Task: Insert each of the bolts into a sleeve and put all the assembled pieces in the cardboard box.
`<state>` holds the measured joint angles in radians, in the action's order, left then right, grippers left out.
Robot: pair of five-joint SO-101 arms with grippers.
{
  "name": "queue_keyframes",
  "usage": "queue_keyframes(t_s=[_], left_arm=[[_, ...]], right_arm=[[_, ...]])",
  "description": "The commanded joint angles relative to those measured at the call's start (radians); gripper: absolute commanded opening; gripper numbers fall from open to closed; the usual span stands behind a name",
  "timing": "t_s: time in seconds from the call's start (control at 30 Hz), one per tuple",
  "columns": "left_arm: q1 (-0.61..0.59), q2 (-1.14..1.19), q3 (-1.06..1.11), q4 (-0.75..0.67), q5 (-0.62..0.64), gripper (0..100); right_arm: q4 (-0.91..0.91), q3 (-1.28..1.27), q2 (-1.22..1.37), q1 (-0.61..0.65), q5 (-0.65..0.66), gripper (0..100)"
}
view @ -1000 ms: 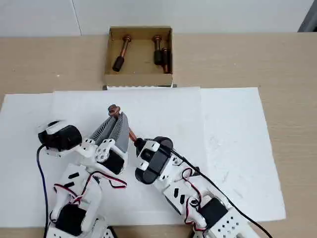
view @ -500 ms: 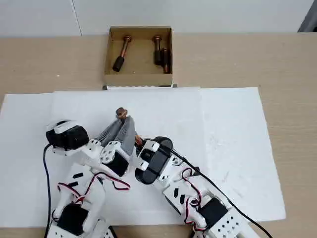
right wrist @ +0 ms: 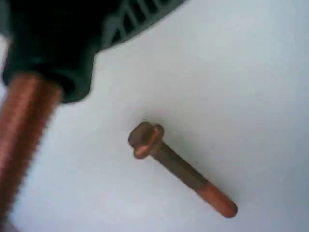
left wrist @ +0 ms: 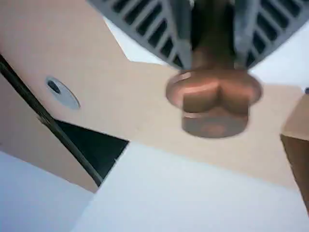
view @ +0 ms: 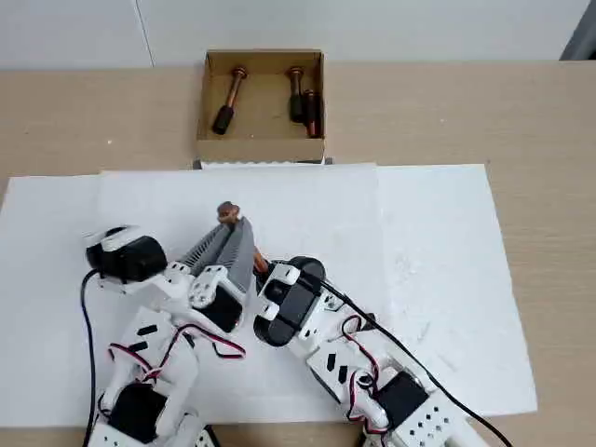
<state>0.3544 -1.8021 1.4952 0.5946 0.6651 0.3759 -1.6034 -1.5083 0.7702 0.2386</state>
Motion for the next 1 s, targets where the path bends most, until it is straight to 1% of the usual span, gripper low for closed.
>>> queue_keyframes(t_s=[0.0, 0.2, 0.37, 0.53, 0.77, 0.97], left_arm=[[0.008, -0.015, 0.016, -0.025, 0.003, 1], [0.005, -0.015, 0.028, -0.043, 0.002, 1], [-0.041, -0.015, 0.033, -0.066, 0.002, 1], [-0.02, -0.015, 0.035, -0.057, 0.003, 1], [0.066, -0.015, 0.028, 0.13, 0.003, 1], [0.08, -0.017, 0.027, 0.201, 0.003, 1]], right_arm=[[-0.024, 0.112, -0.007, 0.008, 0.009, 0.2], [-0.021, 0.118, -0.007, 0.005, 0.009, 0.2], [-0.021, 0.118, -0.007, 0.005, 0.009, 0.2], [-0.024, 0.118, -0.007, 0.005, 0.009, 0.2], [-0.028, 0.12, -0.007, 0.004, 0.009, 0.2], [-0.03, 0.12, -0.007, 0.002, 0.009, 0.2]])
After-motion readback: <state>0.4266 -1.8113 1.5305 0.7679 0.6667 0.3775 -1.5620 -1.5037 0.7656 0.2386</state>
